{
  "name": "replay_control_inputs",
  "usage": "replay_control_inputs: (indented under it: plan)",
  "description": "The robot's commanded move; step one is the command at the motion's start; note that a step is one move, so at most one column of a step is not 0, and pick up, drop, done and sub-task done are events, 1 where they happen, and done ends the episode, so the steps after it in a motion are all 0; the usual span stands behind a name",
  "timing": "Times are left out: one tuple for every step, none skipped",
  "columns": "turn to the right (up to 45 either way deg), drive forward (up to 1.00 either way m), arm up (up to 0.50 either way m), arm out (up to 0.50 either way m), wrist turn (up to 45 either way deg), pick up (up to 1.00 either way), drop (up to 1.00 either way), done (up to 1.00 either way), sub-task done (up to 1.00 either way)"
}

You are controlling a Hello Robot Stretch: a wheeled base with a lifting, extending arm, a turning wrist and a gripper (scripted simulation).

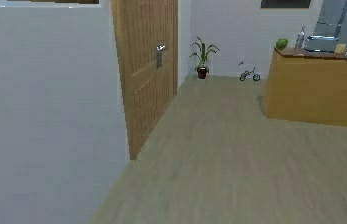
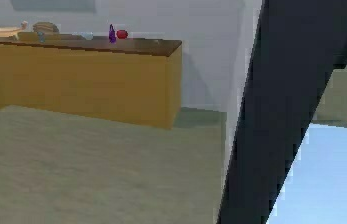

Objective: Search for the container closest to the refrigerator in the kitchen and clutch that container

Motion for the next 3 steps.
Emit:
replay_control_inputs:
  plan:
    - [33.0,0.00,0.00,0.00,0.0,0.00,0.00,0.00,0.00]
    - [0.0,0.30,0.00,0.00,0.0,0.00,0.00,0.00,0.00]
    - [42.0,0.00,0.00,0.00,0.0,0.00,0.00,0.00,0.00]
